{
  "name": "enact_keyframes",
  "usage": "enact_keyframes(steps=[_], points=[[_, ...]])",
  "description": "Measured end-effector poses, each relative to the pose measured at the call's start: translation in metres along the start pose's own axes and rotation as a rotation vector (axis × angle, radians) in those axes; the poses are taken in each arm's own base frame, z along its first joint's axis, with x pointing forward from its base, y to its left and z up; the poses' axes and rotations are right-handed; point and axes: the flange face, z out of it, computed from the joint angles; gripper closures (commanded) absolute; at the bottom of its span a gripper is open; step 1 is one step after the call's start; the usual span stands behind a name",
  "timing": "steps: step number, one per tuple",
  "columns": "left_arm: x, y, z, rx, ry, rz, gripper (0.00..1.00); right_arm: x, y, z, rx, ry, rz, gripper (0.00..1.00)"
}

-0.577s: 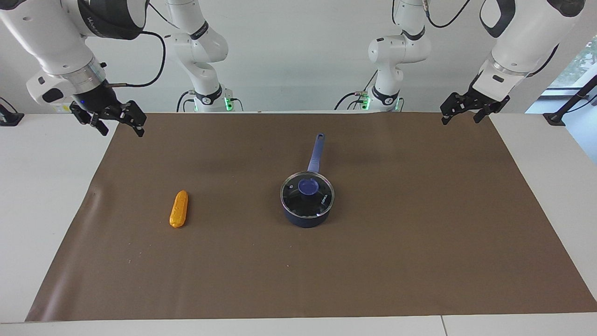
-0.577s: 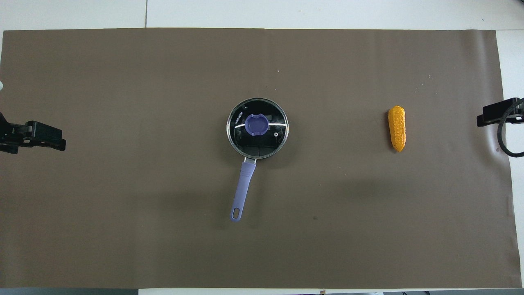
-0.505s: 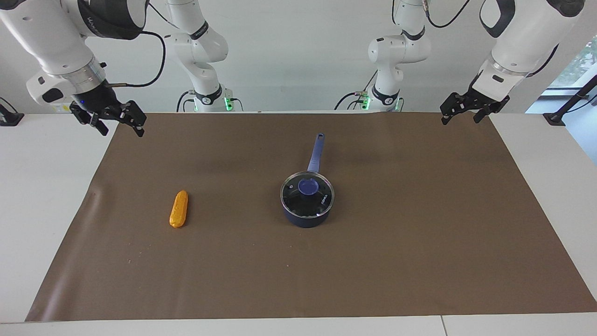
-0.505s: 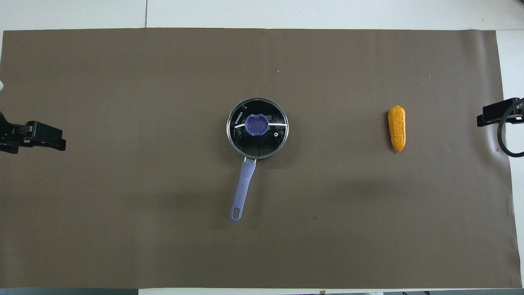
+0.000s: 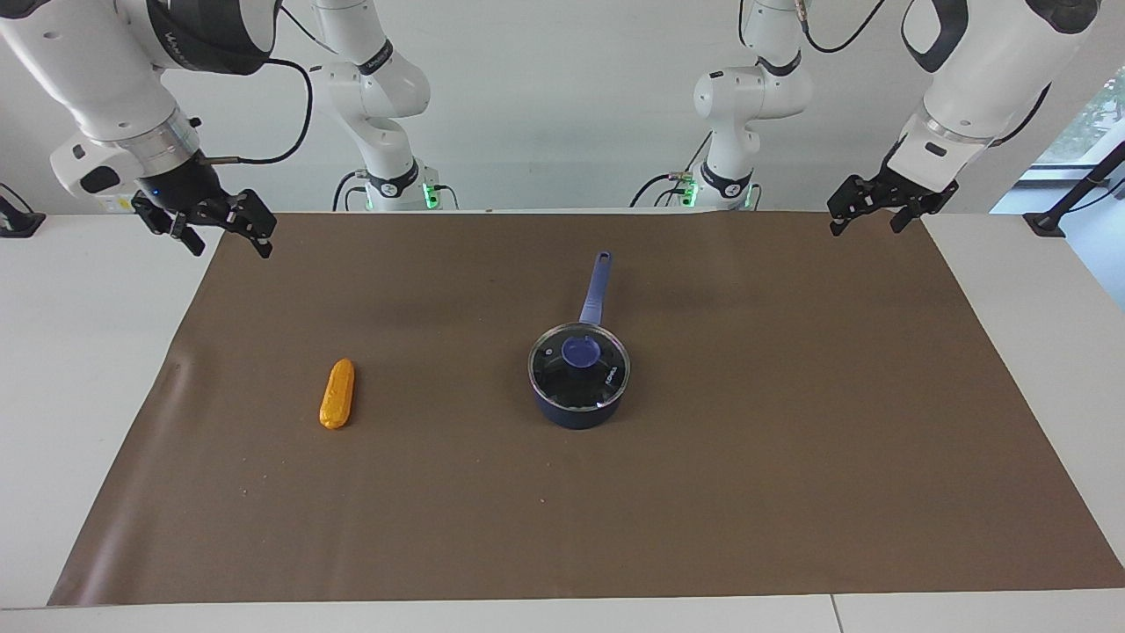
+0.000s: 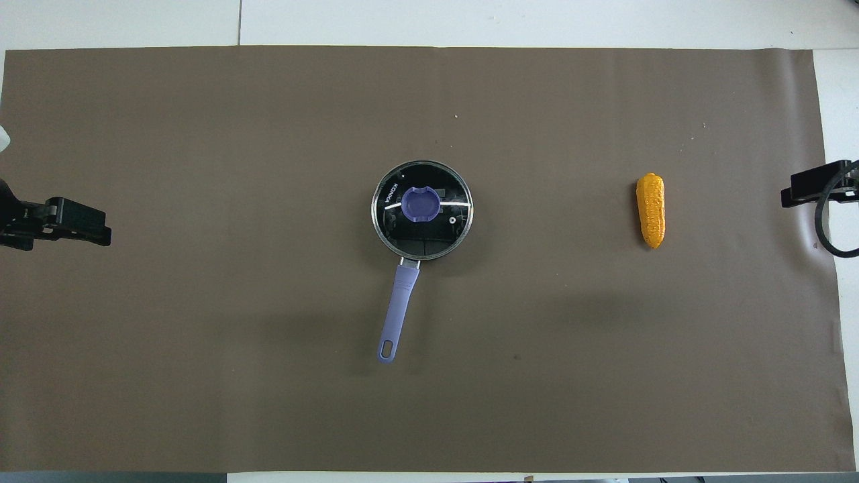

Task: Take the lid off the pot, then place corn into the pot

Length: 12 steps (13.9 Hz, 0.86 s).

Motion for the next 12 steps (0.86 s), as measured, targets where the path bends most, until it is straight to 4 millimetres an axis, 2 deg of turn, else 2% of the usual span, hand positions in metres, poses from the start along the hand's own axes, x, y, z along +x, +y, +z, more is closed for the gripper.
enact_keyframes(steps=[1,2,4,6,8,10,12], points=[[0.001,0.008,-0.001,-0.005,0.011,-0.002,0.00,0.000,0.000,0.000,0.000,0.000,0.001,0.00],[0.002,0.027,0.000,-0.008,0.023,0.001,0.00,0.000,0.000,0.001,0.000,-0.002,-0.006,0.00],[0.006,0.088,0.008,-0.026,0.046,0.012,0.00,0.004,-0.002,0.008,0.001,0.023,-0.044,0.00],[0.016,0.160,0.030,-0.050,0.027,0.022,0.00,0.010,-0.009,0.033,0.001,0.053,-0.064,0.00],[0.038,0.238,0.058,-0.061,0.005,0.019,0.00,0.016,-0.018,0.077,-0.001,0.082,-0.080,0.03],[0.054,0.310,0.091,-0.067,-0.007,0.025,0.00,0.019,-0.024,0.135,-0.004,0.088,-0.088,0.05],[0.061,0.357,0.125,-0.075,-0.005,0.026,0.00,0.020,-0.028,0.196,-0.007,0.085,-0.079,0.09]])
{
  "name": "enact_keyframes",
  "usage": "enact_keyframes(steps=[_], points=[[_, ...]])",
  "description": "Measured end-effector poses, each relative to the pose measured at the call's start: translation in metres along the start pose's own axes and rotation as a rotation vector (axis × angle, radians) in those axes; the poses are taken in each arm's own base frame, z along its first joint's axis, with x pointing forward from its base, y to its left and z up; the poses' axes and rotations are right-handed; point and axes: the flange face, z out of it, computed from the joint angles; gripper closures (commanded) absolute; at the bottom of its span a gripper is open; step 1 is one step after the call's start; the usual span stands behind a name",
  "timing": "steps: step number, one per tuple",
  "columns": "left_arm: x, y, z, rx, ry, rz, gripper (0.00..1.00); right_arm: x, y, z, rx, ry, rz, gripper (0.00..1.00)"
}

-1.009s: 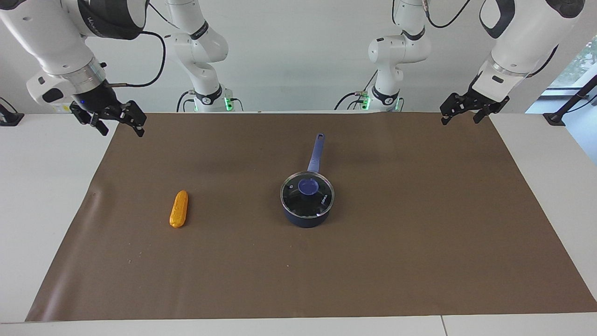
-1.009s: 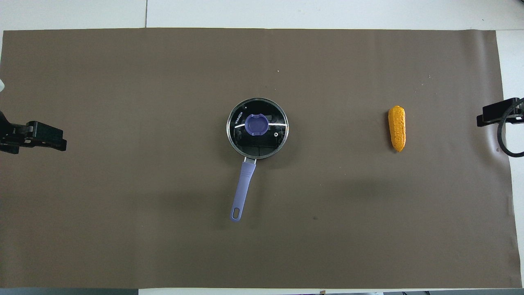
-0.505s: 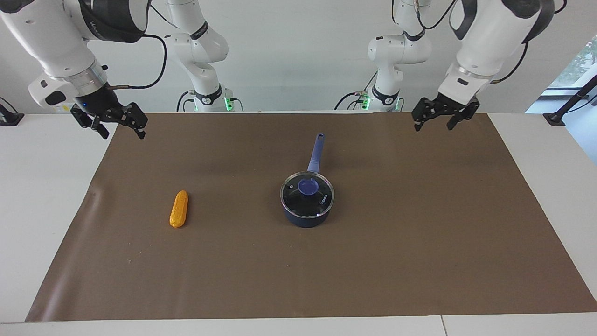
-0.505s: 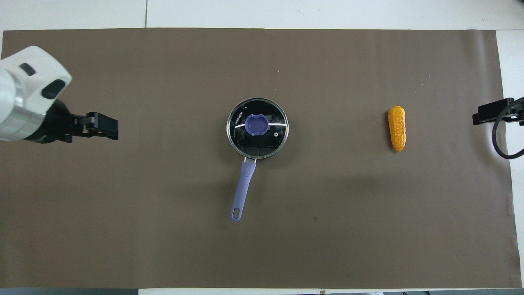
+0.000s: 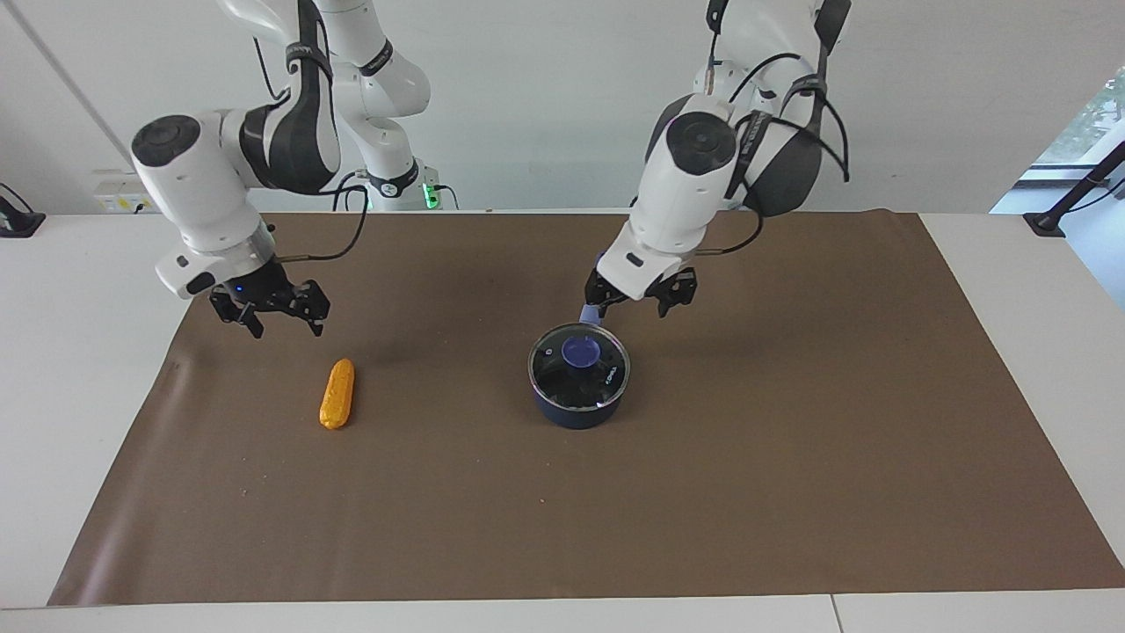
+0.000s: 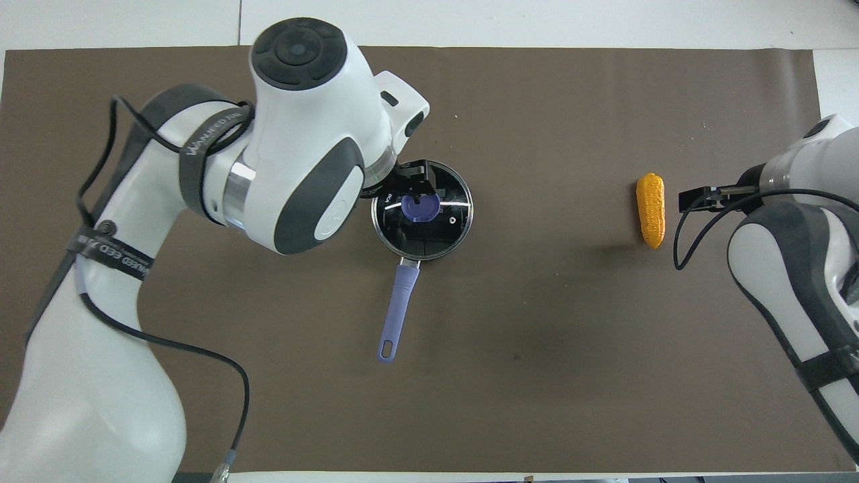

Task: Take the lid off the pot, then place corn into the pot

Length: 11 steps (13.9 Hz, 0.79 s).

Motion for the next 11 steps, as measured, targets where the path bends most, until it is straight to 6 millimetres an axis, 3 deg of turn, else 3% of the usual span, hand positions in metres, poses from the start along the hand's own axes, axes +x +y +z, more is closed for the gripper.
enact_keyframes(steps=[3,8,11], points=[[0.006,0.026,0.037,0.011,0.009,0.020,0.00,-0.002,-0.019,0.057,-0.005,0.018,-0.002,0.10],[0.013,0.028,0.048,0.023,0.044,0.027,0.00,-0.001,-0.025,0.107,-0.012,-0.008,0.002,0.16],[0.014,0.031,0.057,0.036,0.048,0.036,0.00,-0.001,-0.024,0.109,-0.013,-0.010,0.003,0.65]])
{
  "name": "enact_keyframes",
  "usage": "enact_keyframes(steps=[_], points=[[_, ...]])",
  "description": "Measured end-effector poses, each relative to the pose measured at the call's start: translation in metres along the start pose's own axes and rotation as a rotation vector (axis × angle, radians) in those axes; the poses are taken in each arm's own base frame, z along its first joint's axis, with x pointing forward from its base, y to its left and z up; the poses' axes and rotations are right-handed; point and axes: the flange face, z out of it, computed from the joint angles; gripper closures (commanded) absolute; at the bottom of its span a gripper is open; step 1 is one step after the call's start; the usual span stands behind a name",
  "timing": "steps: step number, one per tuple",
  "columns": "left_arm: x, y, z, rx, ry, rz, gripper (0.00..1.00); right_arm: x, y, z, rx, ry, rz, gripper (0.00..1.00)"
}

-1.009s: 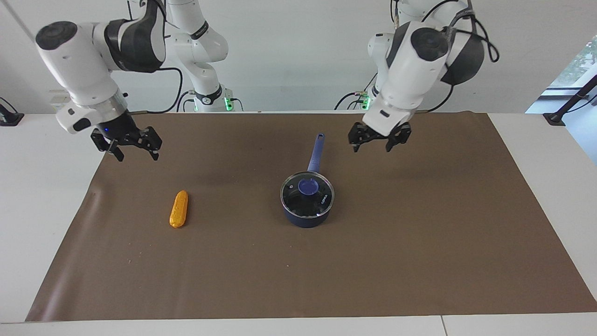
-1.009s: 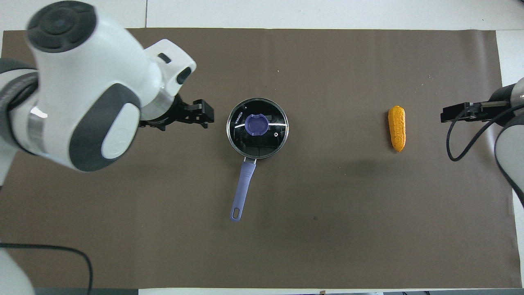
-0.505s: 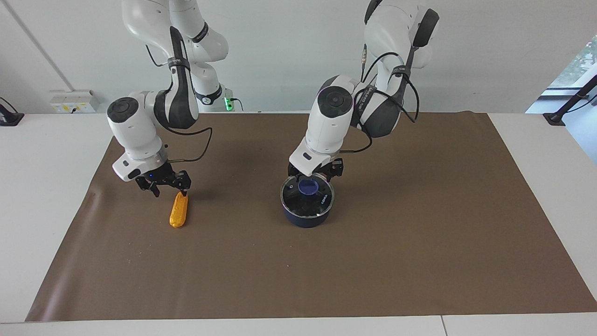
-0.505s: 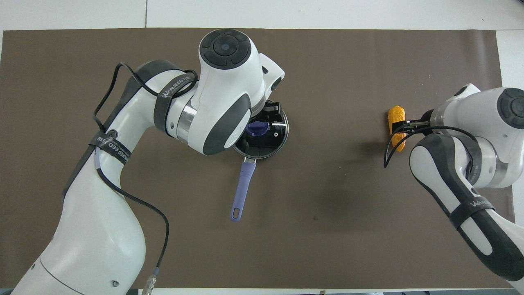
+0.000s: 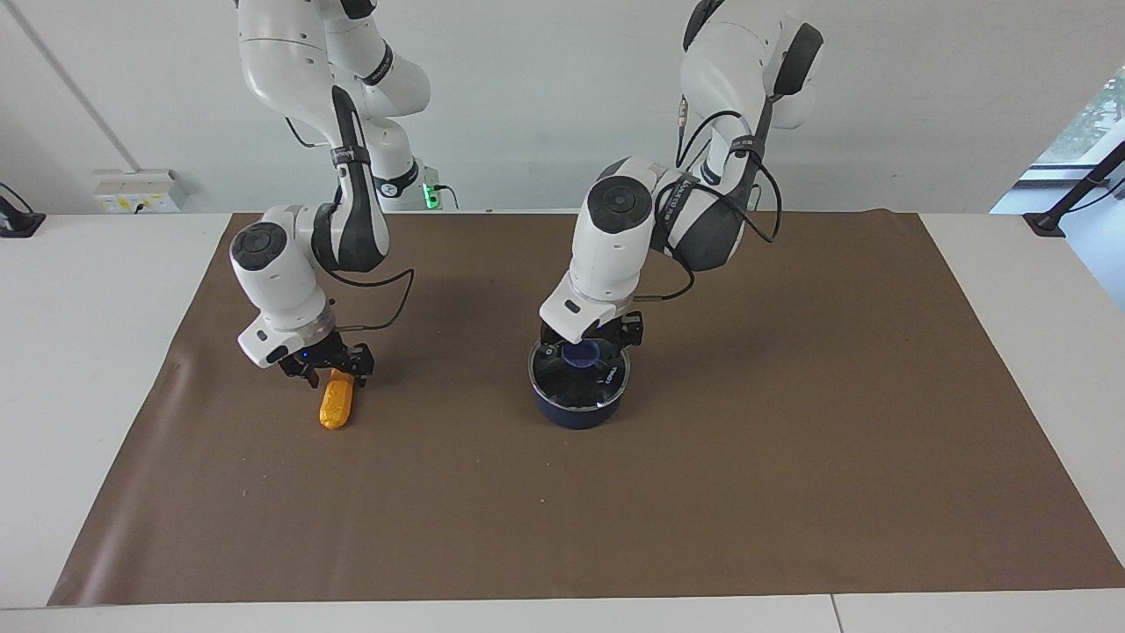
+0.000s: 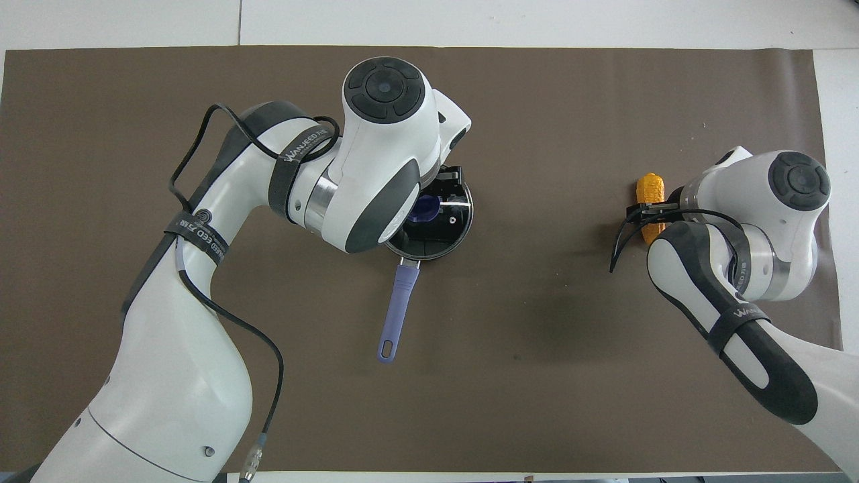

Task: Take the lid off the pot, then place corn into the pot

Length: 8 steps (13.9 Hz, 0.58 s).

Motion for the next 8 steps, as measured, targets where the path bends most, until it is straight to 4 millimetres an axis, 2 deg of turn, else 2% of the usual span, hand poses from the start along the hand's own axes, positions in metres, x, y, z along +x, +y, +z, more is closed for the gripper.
enact_keyframes(steps=[1,2,5,8], points=[[0.000,0.001,0.002,0.002,-0.001,0.002,0.00,0.000,0.000,0.000,0.000,0.000,0.000,0.88],[0.000,0.001,0.004,0.004,-0.003,0.002,0.01,0.000,0.000,0.000,0.000,0.000,0.000,1.00],[0.000,0.001,0.008,0.006,-0.007,0.003,0.01,0.000,-0.003,-0.001,0.000,-0.002,-0.007,1.00],[-0.004,0.008,0.015,0.002,0.000,0.014,0.05,0.004,-0.018,-0.008,0.002,-0.037,-0.033,1.00]])
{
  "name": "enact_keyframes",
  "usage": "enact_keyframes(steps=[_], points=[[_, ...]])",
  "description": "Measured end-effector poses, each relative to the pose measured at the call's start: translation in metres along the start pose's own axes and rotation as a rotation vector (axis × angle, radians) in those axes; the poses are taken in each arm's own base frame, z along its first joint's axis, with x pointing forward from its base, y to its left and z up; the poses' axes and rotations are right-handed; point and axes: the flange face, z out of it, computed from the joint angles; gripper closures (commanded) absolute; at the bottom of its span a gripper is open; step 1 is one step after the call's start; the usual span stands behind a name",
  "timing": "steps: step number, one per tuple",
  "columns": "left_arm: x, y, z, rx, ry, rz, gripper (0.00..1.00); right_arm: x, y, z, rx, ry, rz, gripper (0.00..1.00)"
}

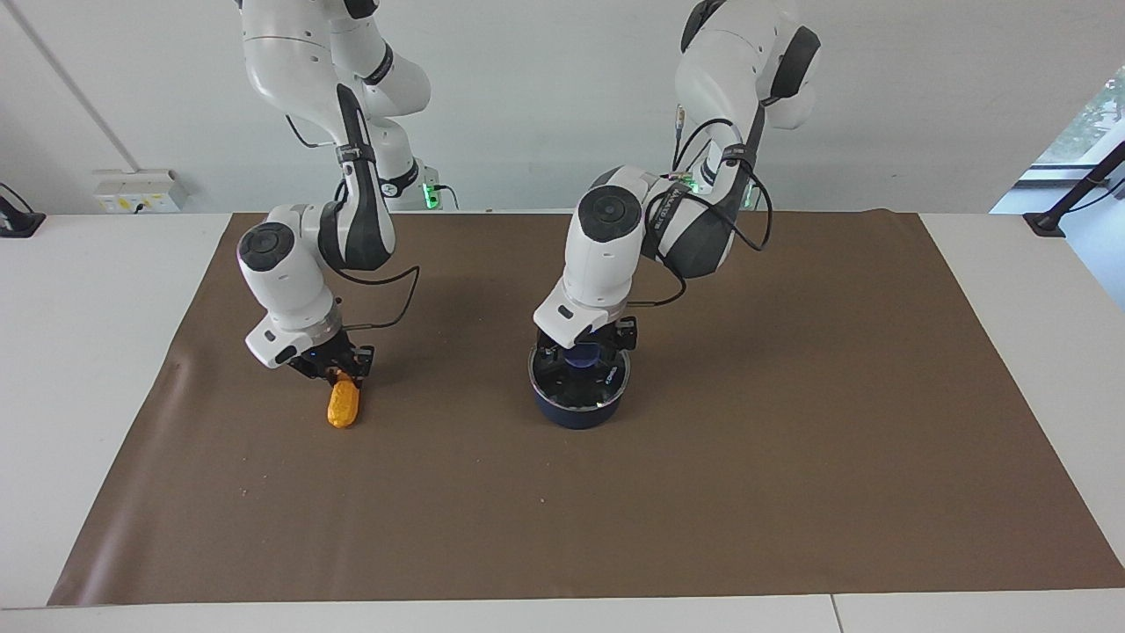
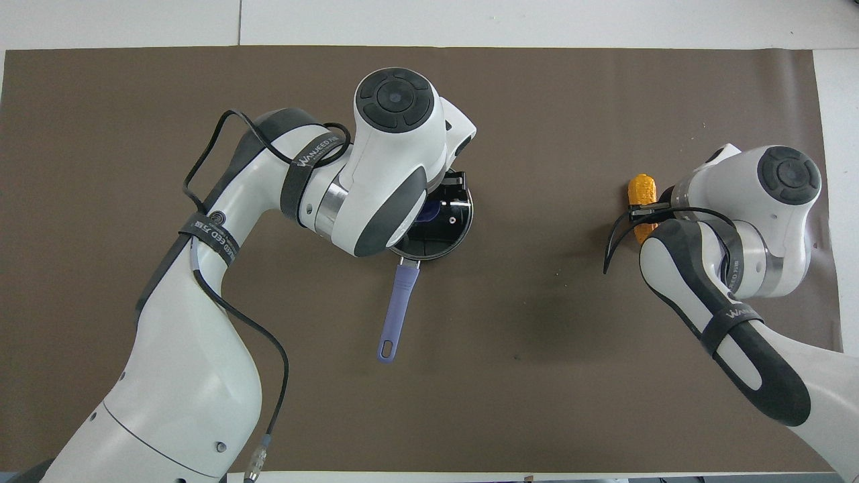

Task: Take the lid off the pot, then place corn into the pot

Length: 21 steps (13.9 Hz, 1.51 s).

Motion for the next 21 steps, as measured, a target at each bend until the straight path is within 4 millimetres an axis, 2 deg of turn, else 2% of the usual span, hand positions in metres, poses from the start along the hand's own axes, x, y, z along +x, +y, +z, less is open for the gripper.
enact_keyframes(steps=[1,4,6,10,11,13,16,18,19,21], points=[[-0.001,0.001,0.002,0.000,0.000,0.002,0.06,0.003,-0.002,-0.006,0.001,-0.021,0.001,1.00],[-0.001,0.002,0.003,0.000,0.000,0.003,0.24,0.015,-0.002,-0.035,0.000,-0.072,0.060,1.00],[-0.001,0.002,0.003,0.001,0.001,0.003,0.36,0.018,-0.008,-0.044,-0.001,-0.093,0.054,1.00],[-0.001,0.001,0.002,0.002,0.002,0.002,0.74,0.022,-0.029,-0.048,-0.002,-0.100,0.025,1.00],[-0.001,0.001,0.002,0.003,0.001,0.002,0.85,0.022,-0.030,-0.046,-0.003,-0.103,0.024,1.00],[-0.002,0.001,0.002,0.007,-0.006,0.002,1.00,0.022,-0.029,-0.043,-0.004,-0.107,0.025,1.00],[-0.003,-0.002,-0.007,0.020,-0.024,-0.001,1.00,0.023,-0.029,-0.042,-0.004,-0.110,0.025,1.00],[-0.002,-0.010,-0.032,0.005,-0.021,-0.017,1.00,0.023,-0.029,-0.042,-0.004,-0.110,0.025,1.00],[-0.001,-0.020,-0.050,-0.002,-0.015,-0.034,1.00,0.023,-0.029,-0.042,-0.004,-0.110,0.025,1.00],[0.007,-0.063,-0.088,-0.002,-0.010,-0.094,1.00,0.023,-0.030,-0.043,-0.003,-0.107,0.024,1.00]])
